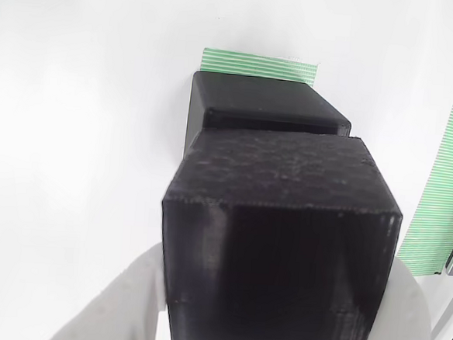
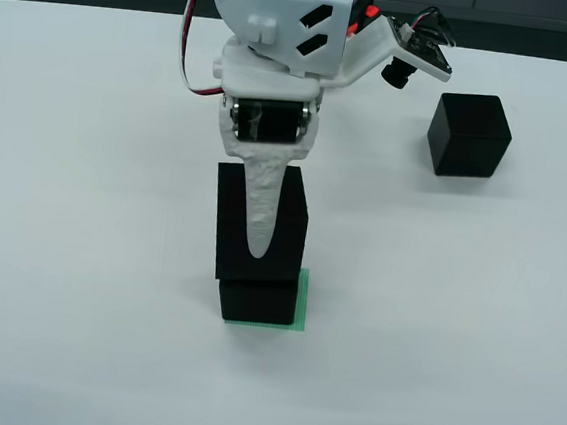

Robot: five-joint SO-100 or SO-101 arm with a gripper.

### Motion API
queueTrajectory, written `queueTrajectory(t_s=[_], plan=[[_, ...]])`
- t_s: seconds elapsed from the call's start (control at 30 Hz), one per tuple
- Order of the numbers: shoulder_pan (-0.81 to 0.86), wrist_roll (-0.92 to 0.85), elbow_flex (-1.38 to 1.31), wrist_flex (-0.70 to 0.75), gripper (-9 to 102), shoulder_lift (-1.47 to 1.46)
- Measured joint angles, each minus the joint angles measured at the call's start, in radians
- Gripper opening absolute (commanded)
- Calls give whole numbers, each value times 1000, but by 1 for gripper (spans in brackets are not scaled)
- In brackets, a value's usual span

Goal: Stack 3 Blocks on the chosen place.

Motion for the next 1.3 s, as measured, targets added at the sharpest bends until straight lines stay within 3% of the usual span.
queueTrajectory(t_s=[0.3, 0.57, 1.03, 1.3], plan=[[0, 0, -12, 0, 23, -12], [-2, -3, -12, 0, 34, -14], [-18, -5, -12, 0, 35, -14], [-26, -115, 40, -3, 35, 78]])
